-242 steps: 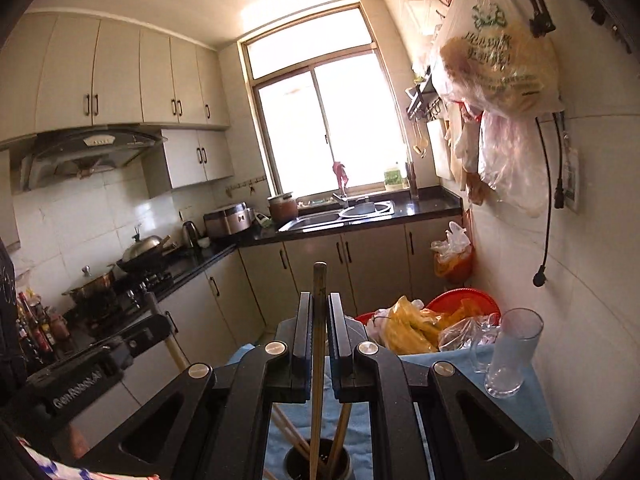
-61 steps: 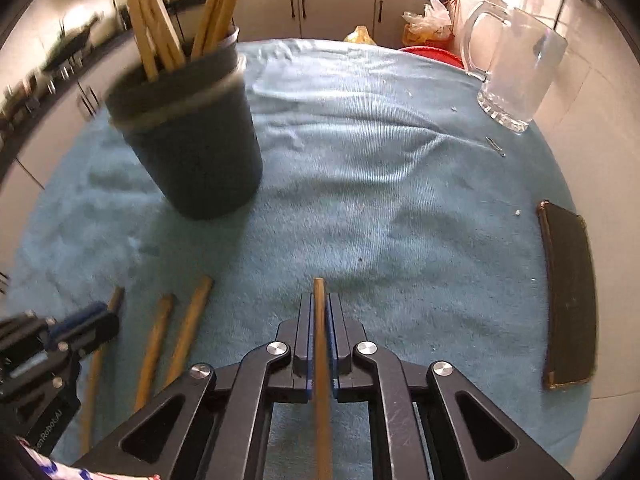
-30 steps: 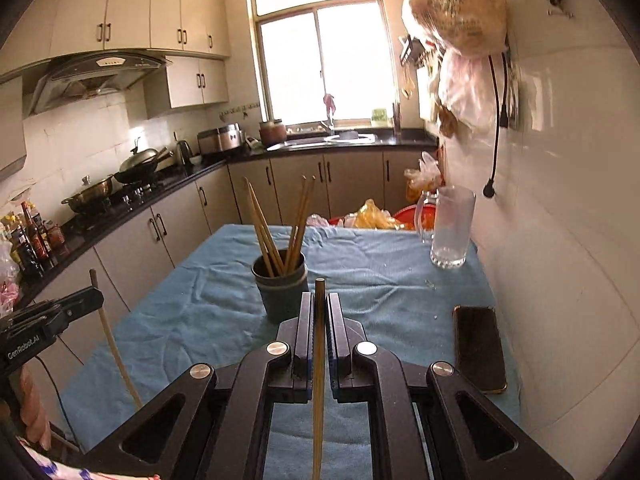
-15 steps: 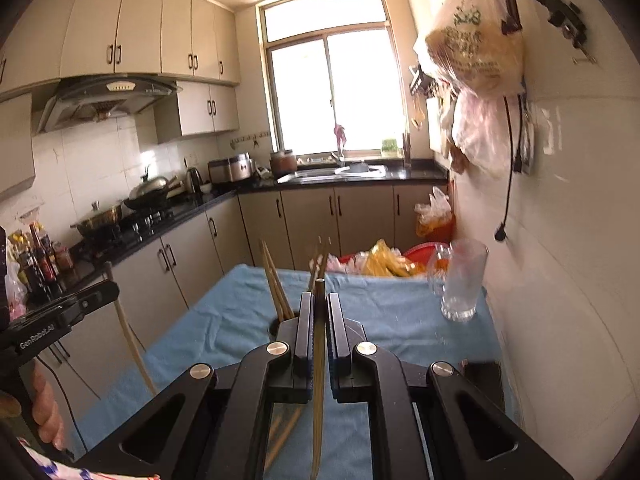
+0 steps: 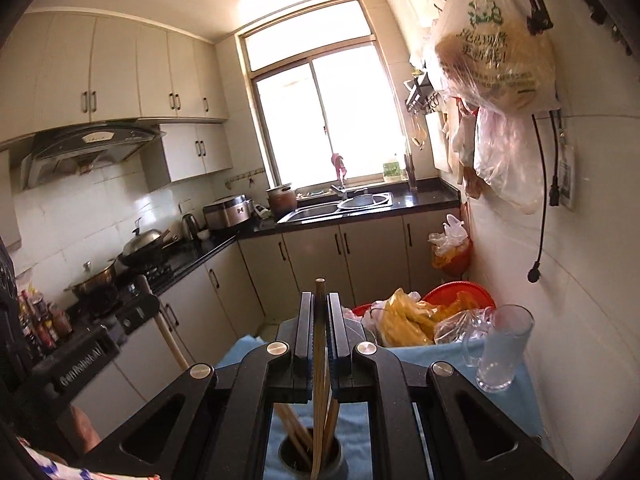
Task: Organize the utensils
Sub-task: 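Lift both held chopsticks and carry them above the black holder, then drop the chopsticks into the holder by opening both grippers, then move both open tools back to the remaining loose chopsticks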
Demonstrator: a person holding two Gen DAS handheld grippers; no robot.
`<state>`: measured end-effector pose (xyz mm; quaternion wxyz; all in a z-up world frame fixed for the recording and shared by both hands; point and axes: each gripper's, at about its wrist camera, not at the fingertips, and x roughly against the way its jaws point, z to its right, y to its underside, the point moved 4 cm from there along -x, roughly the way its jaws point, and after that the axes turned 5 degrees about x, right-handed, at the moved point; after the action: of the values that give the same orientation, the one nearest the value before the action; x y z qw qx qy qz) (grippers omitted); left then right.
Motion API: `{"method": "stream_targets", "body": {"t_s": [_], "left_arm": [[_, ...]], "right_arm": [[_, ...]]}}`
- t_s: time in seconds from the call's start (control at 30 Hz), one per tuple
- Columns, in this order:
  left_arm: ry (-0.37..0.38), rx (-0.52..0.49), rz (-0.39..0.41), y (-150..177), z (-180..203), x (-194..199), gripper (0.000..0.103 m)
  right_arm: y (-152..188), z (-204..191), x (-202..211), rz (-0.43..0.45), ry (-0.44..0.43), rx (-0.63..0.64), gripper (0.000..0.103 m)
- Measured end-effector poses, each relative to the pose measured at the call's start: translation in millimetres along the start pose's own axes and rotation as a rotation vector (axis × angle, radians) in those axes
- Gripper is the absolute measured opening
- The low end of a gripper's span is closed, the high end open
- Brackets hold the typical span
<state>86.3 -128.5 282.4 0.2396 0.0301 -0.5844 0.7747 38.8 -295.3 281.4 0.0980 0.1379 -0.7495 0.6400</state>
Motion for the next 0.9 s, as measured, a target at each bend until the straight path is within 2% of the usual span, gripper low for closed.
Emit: {"method": "stream_targets", "body": {"t_s": [0.23, 0.4, 0.53, 0.6, 0.67, 0.73, 0.8, 0.9], "left_arm": [[-0.005, 0.018, -0.132, 35, -8, -69, 0.007], [-0.026, -0.013, -0.185, 63, -15, -87, 0.007], [-0.053, -0.036, -0.165, 66, -18, -80, 0.008], [-0.065, -0.046, -0.158, 64, -19, -73, 0.014], [-0.077, -0.046, -0.145, 61, -22, -61, 0.024], [-0.077, -0.041, -0.132, 58, -26, -47, 0.025], [-0.070, -0.036, -0.125, 58, -30, -30, 0.027], [-0.066, -0.025, -0.106, 61, -40, 1, 0.036]], "right_arm": [[38, 7, -60, -0.131, 0.005, 0.000, 0.006], [65, 10, -81, -0.203, -0.003, -0.003, 0.006], [72, 13, -85, -0.221, -0.008, -0.004, 0.006], [71, 15, -82, -0.223, 0.001, -0.012, 0.012], [70, 15, -76, -0.221, 0.004, -0.020, 0.017], [67, 17, -65, -0.210, 0.011, -0.024, 0.018], [68, 20, -51, -0.204, 0.018, -0.035, 0.025], [81, 24, -32, -0.221, 0.016, -0.045, 0.029]]}}
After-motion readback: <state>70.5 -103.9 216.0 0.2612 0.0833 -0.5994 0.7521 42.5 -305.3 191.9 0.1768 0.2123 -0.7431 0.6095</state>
